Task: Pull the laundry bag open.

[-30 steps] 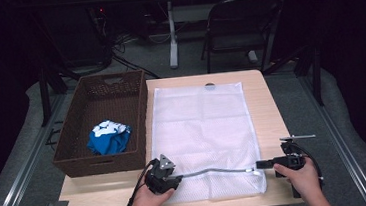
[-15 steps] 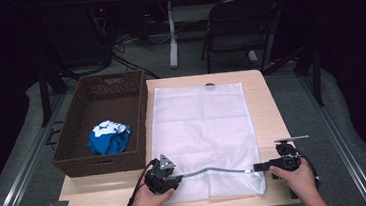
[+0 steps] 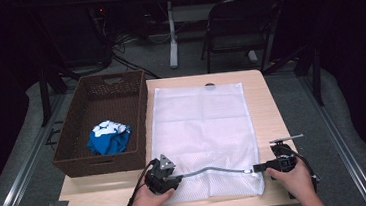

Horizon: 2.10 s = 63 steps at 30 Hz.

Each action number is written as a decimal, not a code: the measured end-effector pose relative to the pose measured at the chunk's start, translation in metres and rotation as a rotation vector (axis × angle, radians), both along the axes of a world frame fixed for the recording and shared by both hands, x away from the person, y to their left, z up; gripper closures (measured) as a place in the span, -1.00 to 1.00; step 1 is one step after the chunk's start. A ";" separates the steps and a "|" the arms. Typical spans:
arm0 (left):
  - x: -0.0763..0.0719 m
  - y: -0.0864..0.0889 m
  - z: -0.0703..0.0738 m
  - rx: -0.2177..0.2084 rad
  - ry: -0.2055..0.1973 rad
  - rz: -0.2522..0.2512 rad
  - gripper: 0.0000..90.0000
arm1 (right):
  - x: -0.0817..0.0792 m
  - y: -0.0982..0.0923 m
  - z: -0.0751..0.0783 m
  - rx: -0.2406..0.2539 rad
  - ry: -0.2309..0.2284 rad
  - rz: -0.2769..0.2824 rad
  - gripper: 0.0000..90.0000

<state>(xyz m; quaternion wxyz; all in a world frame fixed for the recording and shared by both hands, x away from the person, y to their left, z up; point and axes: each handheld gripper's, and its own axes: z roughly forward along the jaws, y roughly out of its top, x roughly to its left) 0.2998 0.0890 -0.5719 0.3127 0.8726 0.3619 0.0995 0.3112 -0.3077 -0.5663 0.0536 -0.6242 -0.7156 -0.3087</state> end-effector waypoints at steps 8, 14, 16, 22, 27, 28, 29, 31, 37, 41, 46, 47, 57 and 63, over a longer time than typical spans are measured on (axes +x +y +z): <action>0.000 0.000 0.000 0.000 -0.002 -0.001 0.24 | 0.001 0.000 0.000 0.014 -0.002 0.004 0.84; 0.000 0.000 0.000 -0.001 -0.002 0.001 0.24 | 0.001 -0.002 0.003 0.026 -0.015 0.008 0.85; 0.000 0.000 0.000 -0.001 -0.003 0.002 0.24 | 0.002 -0.003 0.004 0.028 -0.009 0.009 0.85; 0.000 0.000 0.000 -0.002 -0.004 0.003 0.25 | 0.004 -0.003 0.008 0.002 -0.006 0.028 0.86; 0.000 0.000 0.000 0.000 -0.006 0.001 0.25 | 0.008 -0.002 0.015 -0.014 -0.001 0.048 0.87; 0.000 0.000 0.000 -0.002 -0.005 0.002 0.25 | 0.008 -0.002 0.015 -0.014 -0.001 0.048 0.87; 0.000 0.000 0.000 -0.002 -0.006 0.002 0.25 | 0.009 -0.002 0.017 -0.013 0.002 0.051 0.87; 0.000 0.000 0.000 -0.003 -0.004 0.003 0.25 | 0.011 -0.001 0.022 -0.016 0.003 0.059 0.87; 0.000 0.000 0.000 -0.001 -0.007 0.006 0.25 | 0.014 0.000 0.037 -0.012 -0.010 0.078 0.87; -0.001 0.000 -0.001 -0.003 -0.007 0.006 0.25 | 0.015 0.003 0.044 0.000 -0.020 0.100 0.87; -0.001 0.000 -0.001 -0.004 -0.010 0.006 0.25 | 0.016 0.006 0.052 0.021 -0.029 0.113 0.87; -0.001 0.000 -0.001 -0.004 -0.010 0.006 0.25 | 0.016 0.007 0.053 0.022 -0.031 0.118 0.87; 0.000 0.000 -0.001 -0.005 -0.011 0.007 0.27 | 0.019 0.017 0.062 0.044 -0.047 0.130 0.88; 0.000 0.000 -0.001 -0.008 -0.010 0.007 0.27 | 0.019 0.018 0.060 0.067 -0.051 0.126 0.89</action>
